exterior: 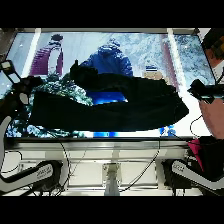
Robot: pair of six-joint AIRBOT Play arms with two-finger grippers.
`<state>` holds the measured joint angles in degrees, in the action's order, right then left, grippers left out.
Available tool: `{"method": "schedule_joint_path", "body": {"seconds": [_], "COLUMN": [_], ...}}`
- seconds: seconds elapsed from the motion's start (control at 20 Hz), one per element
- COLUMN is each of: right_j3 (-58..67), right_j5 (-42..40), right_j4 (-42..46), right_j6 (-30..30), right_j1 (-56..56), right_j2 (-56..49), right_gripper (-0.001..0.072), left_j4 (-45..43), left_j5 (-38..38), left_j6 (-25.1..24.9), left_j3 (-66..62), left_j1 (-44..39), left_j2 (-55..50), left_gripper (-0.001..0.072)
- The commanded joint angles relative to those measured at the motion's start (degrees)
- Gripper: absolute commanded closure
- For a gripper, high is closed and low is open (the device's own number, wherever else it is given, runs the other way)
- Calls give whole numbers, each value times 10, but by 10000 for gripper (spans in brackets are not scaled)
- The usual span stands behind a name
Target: Fold the clothes and pants, and hang the long-sleeved shirts on hangers.
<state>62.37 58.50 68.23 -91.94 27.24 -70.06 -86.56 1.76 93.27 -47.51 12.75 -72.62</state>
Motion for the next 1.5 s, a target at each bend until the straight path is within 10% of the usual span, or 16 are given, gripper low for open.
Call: {"method": "schedule_joint_path", "body": {"seconds": [0.0, 0.25, 0.7, 0.8, 0.9, 0.95, 1.0, 1.45], "right_j3": [0, 0, 2, 20, 37, 43, 49, 81], "right_j5": [-64, -61, -36, -46, -66, -71, -71, -70], "right_j4": [6, -73, -310, -332, -332, -332, -332, -331], "right_j6": [-3, 11, 120, 124, 123, 123, 123, 123], "right_j1": [0, 0, 0, 0, 0, 0, 0, 0], "right_j2": [0, -24, -126, -139, -145, -145, -146, -146], "right_gripper": [692, 696, 693, 680, 355, 258, 256, 257], "left_j4": [1, 113, 647, 669, 674, 678, 678, 766], "left_j5": [-49, -243, -345, -356, -357, -356, -352, -290], "left_j6": [158, 132, -230, -230, -230, -230, -229, -181], "left_j3": [0, 0, -57, -101, -134, -141, -143, -153], "left_j1": [-43, -148, -72, -61, -60, -62, -66, -85], "left_j2": [54, 50, -95, -153, -202, -216, -228, -271], "left_gripper": [695, 698, 697, 696, 642, 447, 247, 244]}}
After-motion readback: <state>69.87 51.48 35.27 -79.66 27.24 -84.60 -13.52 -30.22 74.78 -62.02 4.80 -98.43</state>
